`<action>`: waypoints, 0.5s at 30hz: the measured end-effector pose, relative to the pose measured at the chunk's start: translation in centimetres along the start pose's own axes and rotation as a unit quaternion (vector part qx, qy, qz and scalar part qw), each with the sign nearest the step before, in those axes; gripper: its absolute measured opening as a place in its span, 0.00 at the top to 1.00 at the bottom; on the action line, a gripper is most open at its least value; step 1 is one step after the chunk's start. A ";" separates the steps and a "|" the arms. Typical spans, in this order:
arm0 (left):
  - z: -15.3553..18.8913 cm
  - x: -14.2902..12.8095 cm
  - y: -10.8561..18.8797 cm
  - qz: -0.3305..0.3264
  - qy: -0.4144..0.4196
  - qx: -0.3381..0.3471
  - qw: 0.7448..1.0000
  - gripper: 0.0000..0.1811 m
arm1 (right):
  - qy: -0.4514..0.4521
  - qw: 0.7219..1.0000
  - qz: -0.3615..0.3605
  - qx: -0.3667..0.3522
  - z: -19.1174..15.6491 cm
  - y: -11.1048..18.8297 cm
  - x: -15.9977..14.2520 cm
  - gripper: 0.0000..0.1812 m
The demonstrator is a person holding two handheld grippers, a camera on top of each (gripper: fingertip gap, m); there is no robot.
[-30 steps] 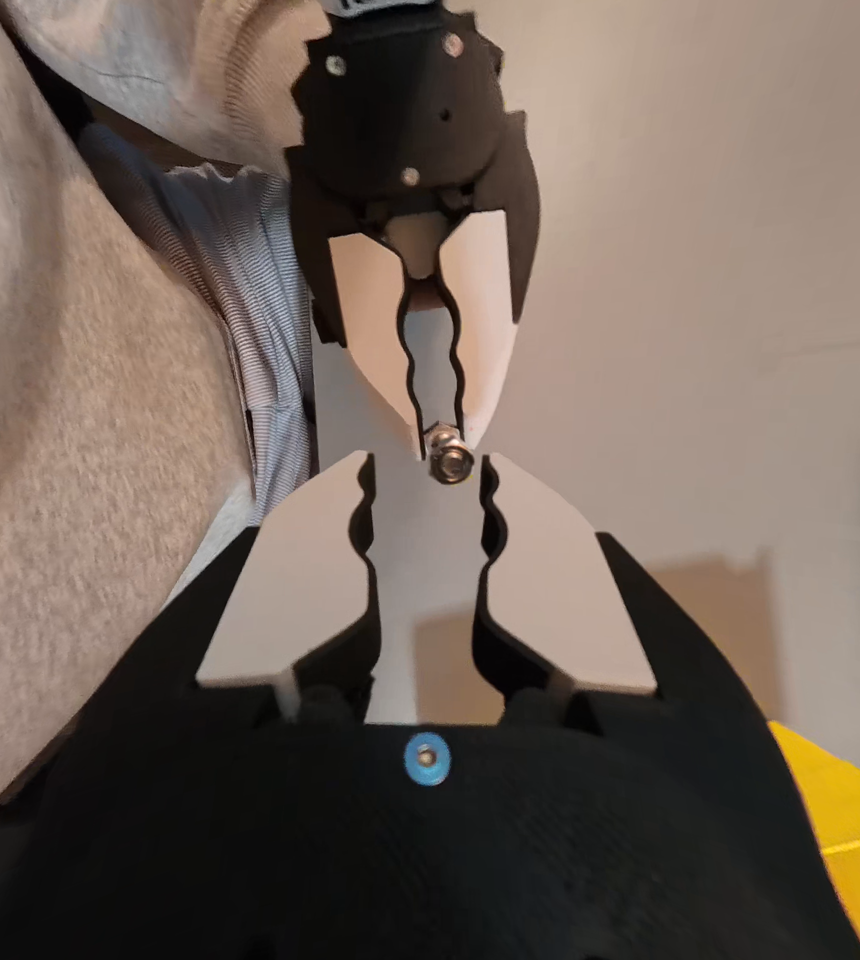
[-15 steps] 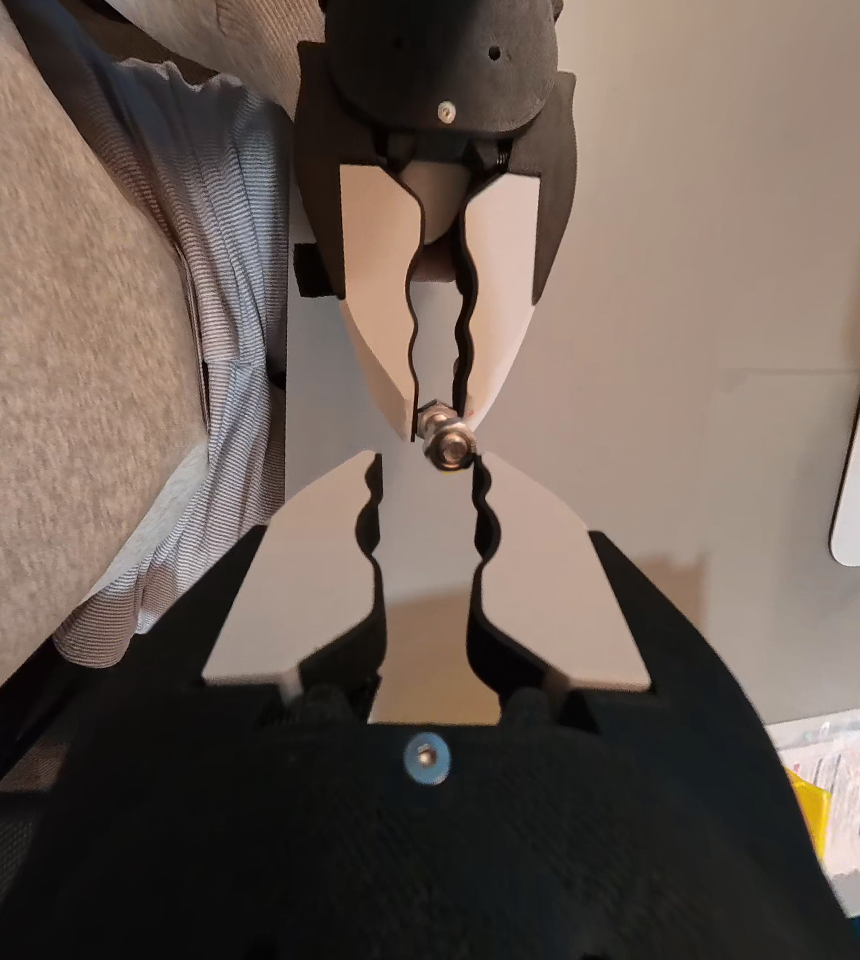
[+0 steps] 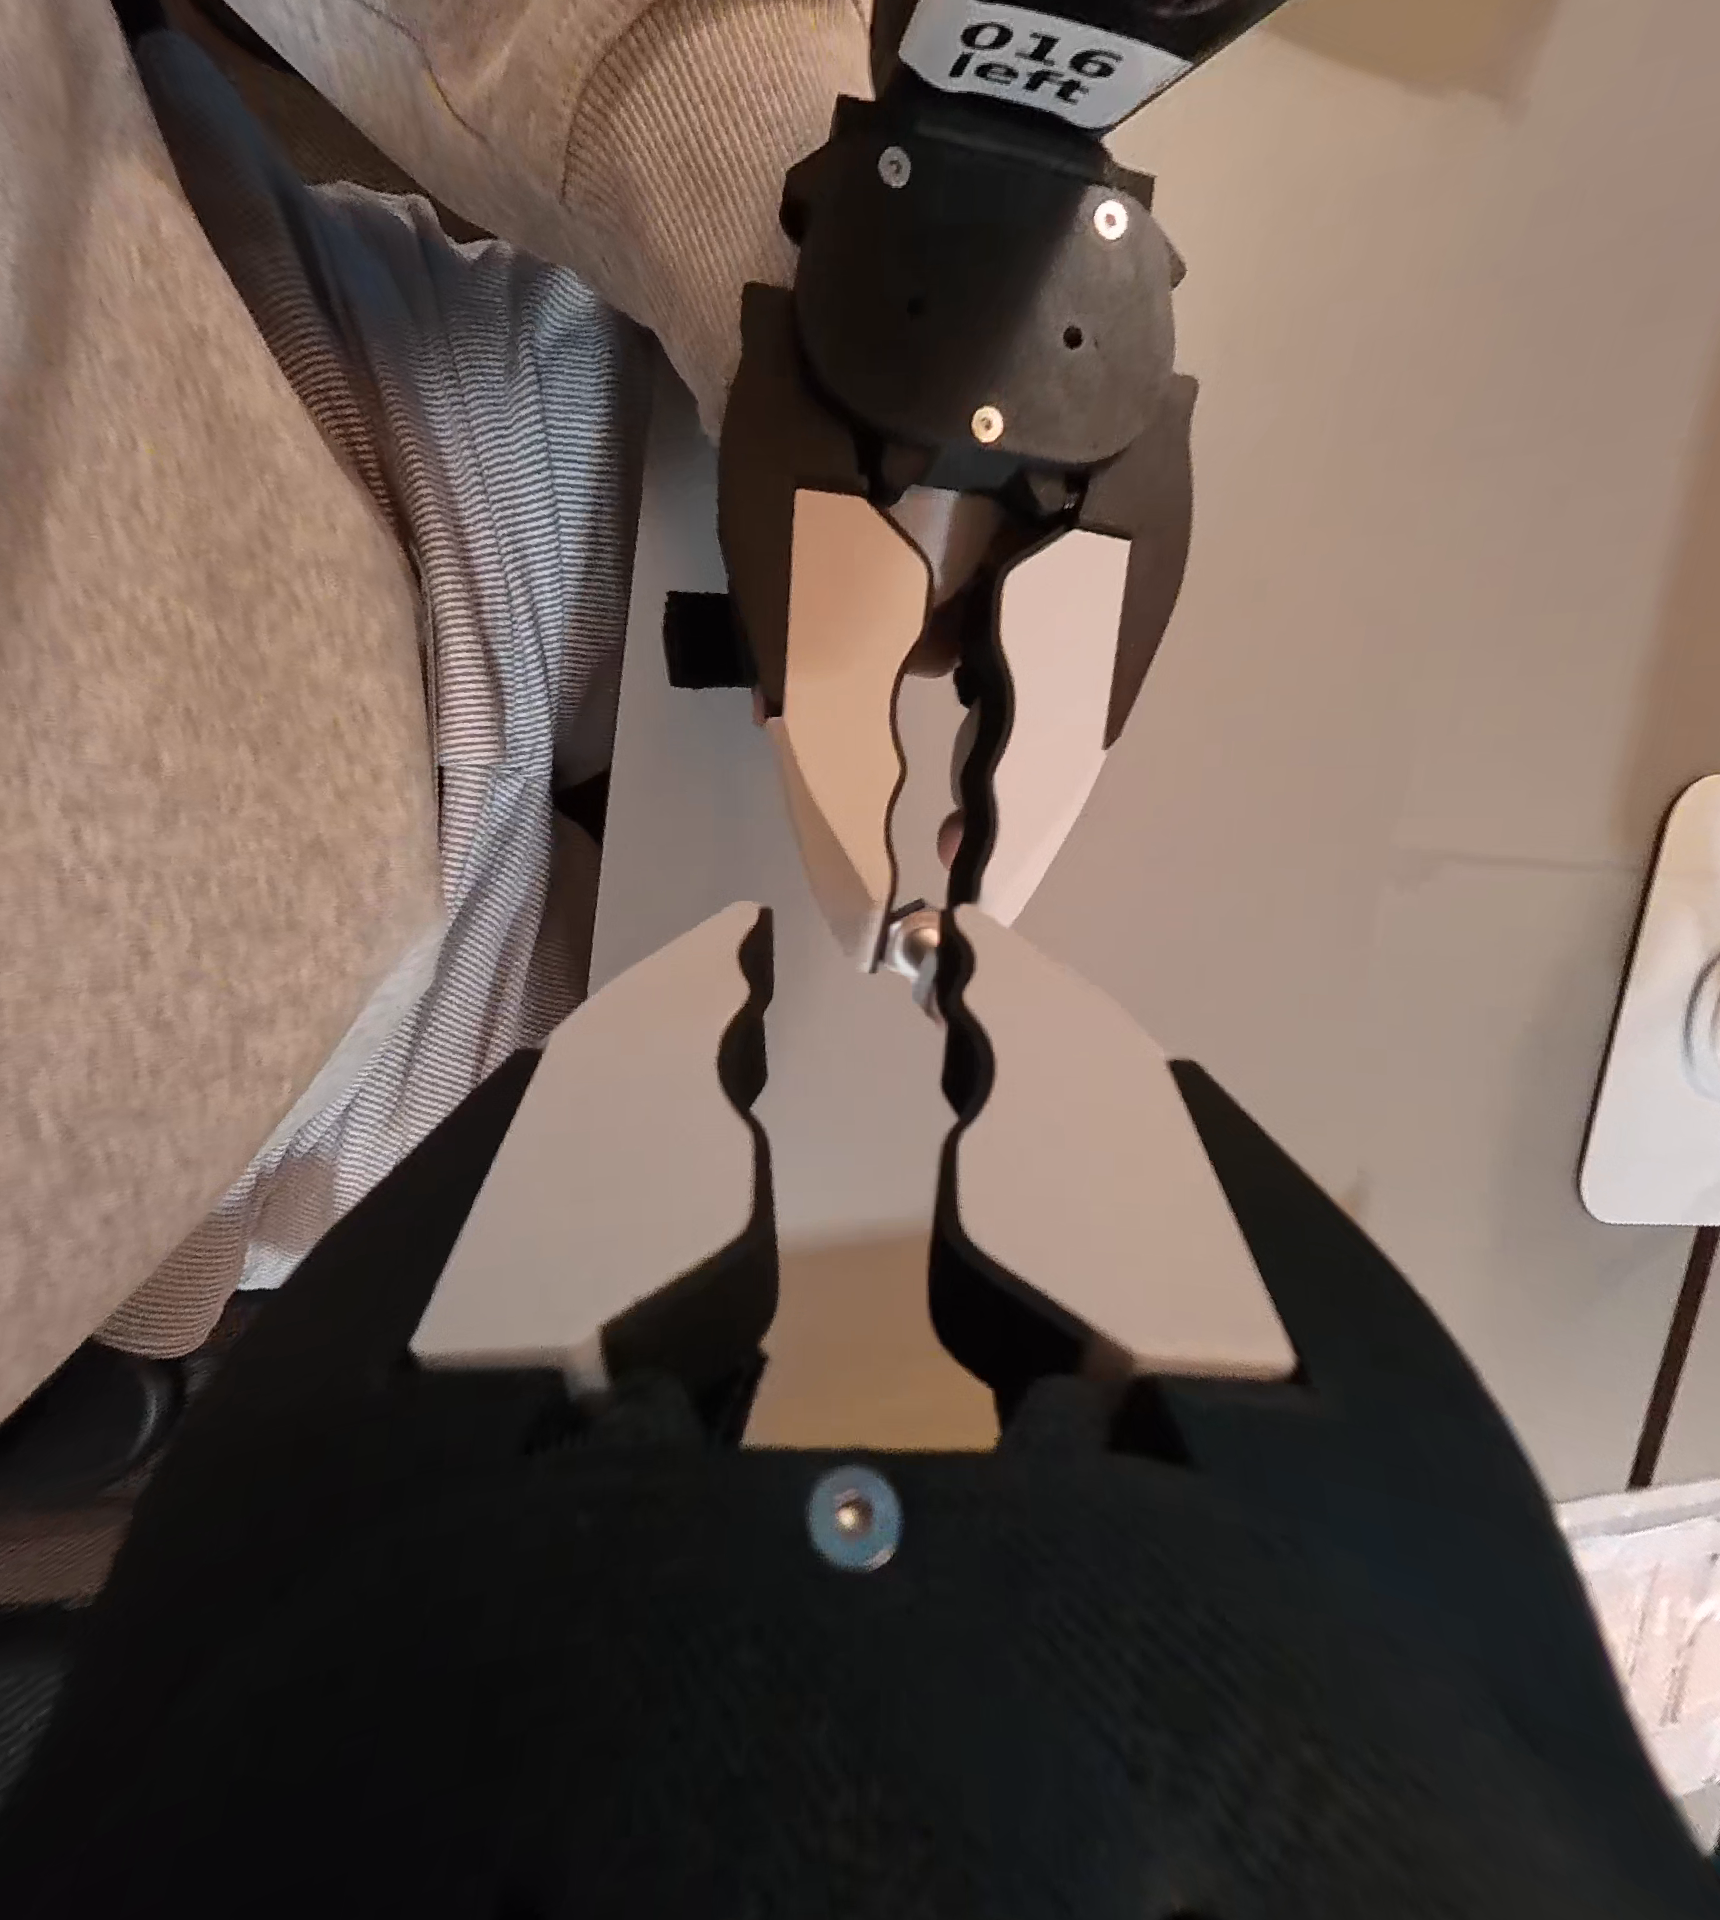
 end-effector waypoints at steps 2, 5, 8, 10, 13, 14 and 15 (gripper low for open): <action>0.1 0.0 0.0 -0.002 -0.004 -0.001 1.000 0.90 | -0.004 1.000 0.001 -0.001 0.3 -0.2 -0.1 0.82; 0.3 0.2 0.0 0.005 -0.004 -0.003 1.000 0.90 | -0.010 1.000 -0.009 -0.007 0.9 -0.3 -0.5 0.82; 0.1 0.4 0.2 0.014 0.003 -0.002 1.000 0.90 | -0.018 1.000 -0.019 -0.009 1.3 -0.4 -1.1 0.82; 0.1 0.3 0.2 0.014 0.003 -0.002 1.000 0.90 | -0.022 0.999 -0.023 -0.009 1.4 -0.3 -1.4 0.85; 0.2 0.2 0.1 0.013 0.004 -0.005 1.000 0.90 | -0.031 0.999 -0.035 -0.001 1.4 -0.2 -1.8 0.87; 0.2 0.2 0.1 0.011 0.005 -0.004 1.000 0.90 | -0.034 0.999 -0.039 0.004 1.4 -0.2 -1.9 0.88; 0.1 0.1 0.1 0.011 0.006 -0.004 1.000 0.90 | -0.036 0.998 -0.042 0.008 1.3 -0.1 -2.0 0.89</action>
Point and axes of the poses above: each gripper's, where its closed fingertips meet, y back along the fingers, x out of its top, z = x × y across the jaws, the point moved 7 cm from there along y, back along the fingers, and after that the axes turned 4 degrees about z, right-handed, at the moved point
